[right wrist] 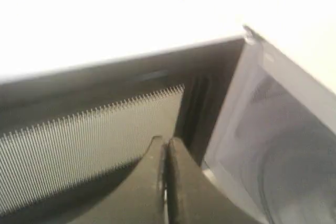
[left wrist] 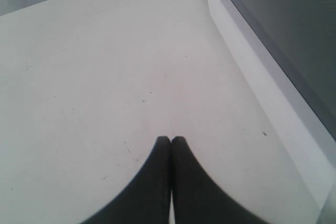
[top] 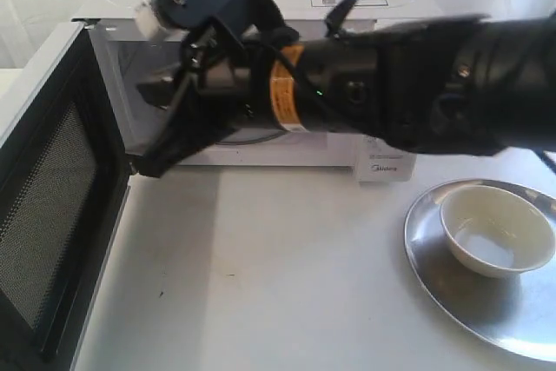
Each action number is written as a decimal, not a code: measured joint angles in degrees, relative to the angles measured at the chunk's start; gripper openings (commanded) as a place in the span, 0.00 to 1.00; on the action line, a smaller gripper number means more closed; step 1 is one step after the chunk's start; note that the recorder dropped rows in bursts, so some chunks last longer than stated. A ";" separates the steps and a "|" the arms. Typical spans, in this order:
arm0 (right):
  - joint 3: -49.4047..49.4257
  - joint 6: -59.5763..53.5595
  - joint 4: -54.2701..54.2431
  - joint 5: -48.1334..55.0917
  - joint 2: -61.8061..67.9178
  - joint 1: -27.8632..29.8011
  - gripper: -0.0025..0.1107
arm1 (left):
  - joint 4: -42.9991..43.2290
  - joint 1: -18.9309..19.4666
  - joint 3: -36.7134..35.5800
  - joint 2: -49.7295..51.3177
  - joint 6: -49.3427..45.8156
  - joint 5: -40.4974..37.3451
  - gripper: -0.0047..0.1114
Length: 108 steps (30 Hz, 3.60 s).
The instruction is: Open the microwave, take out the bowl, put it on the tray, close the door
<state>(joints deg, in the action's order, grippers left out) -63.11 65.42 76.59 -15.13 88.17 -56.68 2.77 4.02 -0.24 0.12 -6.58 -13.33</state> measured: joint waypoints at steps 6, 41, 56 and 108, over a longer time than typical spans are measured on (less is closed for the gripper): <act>-15.96 -5.93 -4.57 -2.74 11.15 -6.07 0.02 | 0.00 0.00 0.00 0.00 0.00 0.00 0.04; -33.52 -31.61 10.63 85.31 31.23 -9.05 0.02 | 0.00 0.00 0.00 0.00 0.00 0.00 0.04; -33.40 -40.45 -6.01 84.30 20.00 -13.77 0.02 | 0.00 0.00 0.00 0.00 0.00 0.00 0.04; 47.06 -37.01 -69.07 8.93 -79.97 42.22 0.02 | 0.00 0.00 0.00 0.00 0.00 0.00 0.04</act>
<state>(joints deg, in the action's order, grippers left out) -16.05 28.41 7.52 -6.20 8.20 -14.47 2.77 4.02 -0.24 0.12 -6.58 -13.33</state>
